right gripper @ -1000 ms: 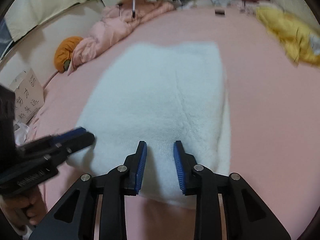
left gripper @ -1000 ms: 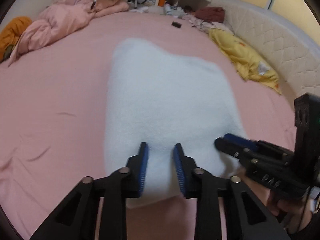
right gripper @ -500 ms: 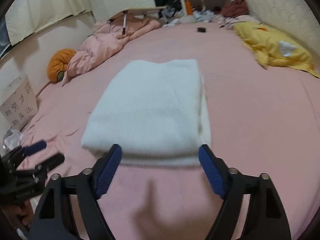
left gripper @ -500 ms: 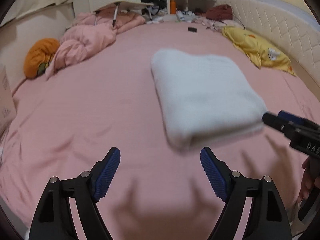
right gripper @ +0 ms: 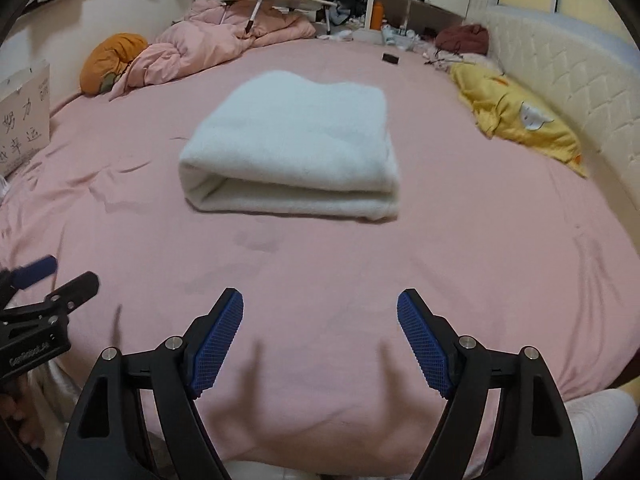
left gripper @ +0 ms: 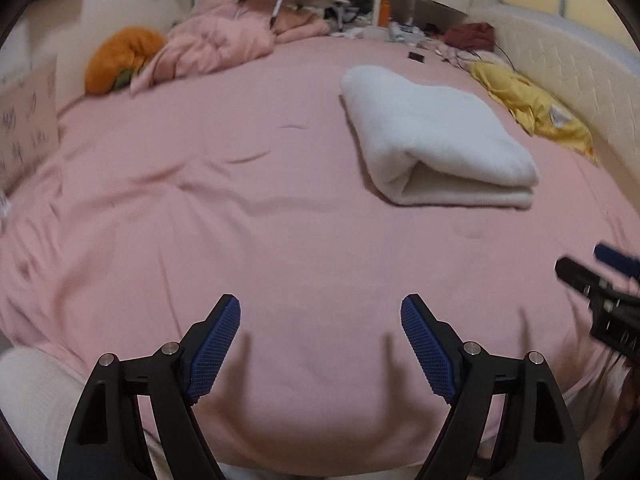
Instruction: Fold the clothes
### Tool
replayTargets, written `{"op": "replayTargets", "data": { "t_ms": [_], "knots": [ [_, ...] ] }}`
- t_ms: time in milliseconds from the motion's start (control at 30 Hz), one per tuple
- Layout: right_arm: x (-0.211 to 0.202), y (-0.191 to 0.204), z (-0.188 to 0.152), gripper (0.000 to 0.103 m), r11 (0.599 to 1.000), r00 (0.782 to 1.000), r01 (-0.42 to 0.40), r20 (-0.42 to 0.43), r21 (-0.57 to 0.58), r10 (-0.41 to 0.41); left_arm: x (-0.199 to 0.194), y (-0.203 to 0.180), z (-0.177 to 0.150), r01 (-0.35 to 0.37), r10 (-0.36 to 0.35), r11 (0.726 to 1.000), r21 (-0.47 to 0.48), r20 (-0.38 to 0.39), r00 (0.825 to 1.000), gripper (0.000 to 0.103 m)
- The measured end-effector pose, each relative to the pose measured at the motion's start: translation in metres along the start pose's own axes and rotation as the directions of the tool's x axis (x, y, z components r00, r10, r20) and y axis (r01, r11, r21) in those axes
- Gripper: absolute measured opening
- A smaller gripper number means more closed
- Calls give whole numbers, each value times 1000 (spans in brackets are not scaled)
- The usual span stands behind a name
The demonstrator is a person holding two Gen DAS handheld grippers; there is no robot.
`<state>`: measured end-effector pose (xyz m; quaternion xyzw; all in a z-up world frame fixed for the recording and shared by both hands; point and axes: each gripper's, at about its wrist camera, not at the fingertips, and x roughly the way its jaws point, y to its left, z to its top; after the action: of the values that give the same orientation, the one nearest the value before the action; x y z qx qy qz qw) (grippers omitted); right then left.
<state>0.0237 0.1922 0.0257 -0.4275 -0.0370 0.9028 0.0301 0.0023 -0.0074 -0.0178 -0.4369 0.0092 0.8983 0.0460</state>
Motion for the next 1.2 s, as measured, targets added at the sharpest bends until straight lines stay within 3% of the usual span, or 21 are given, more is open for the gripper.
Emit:
{"op": "replayTargets", "data": {
  "t_ms": [233, 433, 500, 533, 600, 633, 700, 767, 800, 900, 933, 1200],
  "knots": [
    [-6, 7, -1, 80, 1000, 1000, 12, 16, -22, -12, -9, -8, -1, 24, -24, 999, 35, 15, 1000, 83],
    [0, 9, -1, 80, 999, 1000, -11, -1, -36, 11, -7, -7, 1, 30, -30, 1000, 10, 9, 1000, 83],
    [5, 7, 0, 80, 999, 999, -46, -14, -15, 46, -4, -5, 2, 29, -29, 1000, -4, 1, 1000, 83],
    [11, 2, 2, 80, 992, 992, -122, -33, 33, 123, -2, -4, 2, 29, -29, 1000, -11, -2, 1000, 83],
    [24, -11, 7, 80, 938, 946, -306, -63, 160, 319, 1, -2, 4, 31, -31, 999, -34, -8, 999, 83],
    [37, -19, 11, 80, 879, 900, -399, -76, 260, 430, 4, 0, 4, 34, -35, 998, -49, -12, 999, 83],
    [65, -36, 19, 80, 690, 761, -544, -65, 476, 645, 10, 6, 6, 49, -51, 995, -88, -23, 998, 83],
    [89, -47, 27, 80, 533, 676, -579, -3, 617, 737, 16, 11, 5, 59, -64, 991, -120, -33, 997, 83],
    [99, -49, 33, 80, 492, 661, -578, 21, 651, 750, 19, 13, 5, 64, -69, 989, -135, -38, 997, 83],
    [129, -51, 53, 80, 404, 644, -566, 79, 718, 761, 27, 21, 3, 77, -89, 980, -181, -58, 994, 83],
    [140, -49, 59, 80, 390, 640, -557, 81, 733, 764, 30, 23, 2, 86, -100, 977, -197, -64, 993, 83],
    [183, -40, 82, 80, 364, 679, -502, 97, 784, 728, 43, 30, 3, 117, -133, 970, -213, -63, 989, 83]
  ]
}}
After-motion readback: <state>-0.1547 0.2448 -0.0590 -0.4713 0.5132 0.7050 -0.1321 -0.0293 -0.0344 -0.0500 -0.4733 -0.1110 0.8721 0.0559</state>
